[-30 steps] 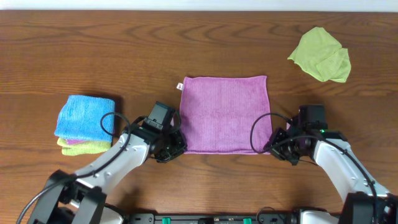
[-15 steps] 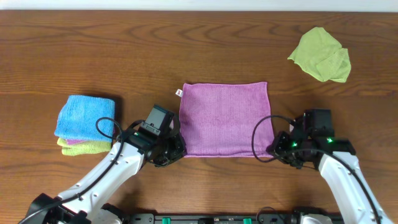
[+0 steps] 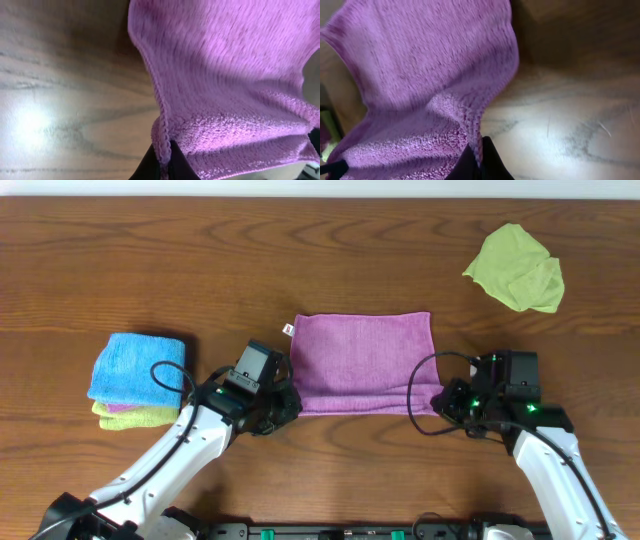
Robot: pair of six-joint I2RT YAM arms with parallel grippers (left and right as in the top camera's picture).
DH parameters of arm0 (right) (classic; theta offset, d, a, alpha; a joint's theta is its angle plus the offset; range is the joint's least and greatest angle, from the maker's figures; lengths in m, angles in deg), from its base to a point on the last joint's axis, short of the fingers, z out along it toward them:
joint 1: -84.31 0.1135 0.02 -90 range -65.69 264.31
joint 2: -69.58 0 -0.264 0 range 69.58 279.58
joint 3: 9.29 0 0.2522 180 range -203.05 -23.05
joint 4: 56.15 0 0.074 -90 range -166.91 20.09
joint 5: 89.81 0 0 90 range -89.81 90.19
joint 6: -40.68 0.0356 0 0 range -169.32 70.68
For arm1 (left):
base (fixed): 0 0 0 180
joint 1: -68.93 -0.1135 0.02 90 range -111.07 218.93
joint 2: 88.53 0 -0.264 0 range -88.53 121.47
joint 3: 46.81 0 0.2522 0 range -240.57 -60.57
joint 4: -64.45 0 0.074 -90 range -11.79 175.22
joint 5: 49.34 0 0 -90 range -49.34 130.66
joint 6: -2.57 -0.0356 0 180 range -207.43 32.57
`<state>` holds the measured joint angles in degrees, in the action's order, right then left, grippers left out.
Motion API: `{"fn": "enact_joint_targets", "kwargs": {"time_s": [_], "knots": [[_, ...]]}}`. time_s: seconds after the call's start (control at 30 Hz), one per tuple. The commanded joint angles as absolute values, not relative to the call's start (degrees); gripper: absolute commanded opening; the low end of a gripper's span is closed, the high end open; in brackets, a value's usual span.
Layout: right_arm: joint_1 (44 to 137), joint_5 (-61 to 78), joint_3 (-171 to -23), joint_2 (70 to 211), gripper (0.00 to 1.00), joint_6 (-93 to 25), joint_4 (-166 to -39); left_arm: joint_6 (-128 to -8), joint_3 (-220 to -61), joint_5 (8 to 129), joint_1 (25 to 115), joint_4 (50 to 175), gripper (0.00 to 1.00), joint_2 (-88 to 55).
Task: Fold the cloth
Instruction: 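Lift the near edge with both grippers and fold it toward the far edge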
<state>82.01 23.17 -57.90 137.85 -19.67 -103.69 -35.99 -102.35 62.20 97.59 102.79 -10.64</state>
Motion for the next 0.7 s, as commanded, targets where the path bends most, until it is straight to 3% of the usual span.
{"fn": "enact_joint_targets", "kwargs": {"time_s": [0.0, 0.33, 0.67], "knots": [[82.14, 19.46, -57.93, 137.48, 0.01, -18.6, -102.14, -34.92, -103.48, 56.49, 97.44, 102.53, 0.06, -10.64], [82.16, 18.34, -58.98, 139.75, 0.01, -17.64, -96.42, -36.69, -107.53, 51.92, 97.07, 98.33, 0.06, -6.18], [82.14, 16.09, -69.29, 149.61, 0.01, -18.76, -96.26, -41.19, -121.14, 51.75, 92.59, 101.39, 0.06, 5.32]]}}
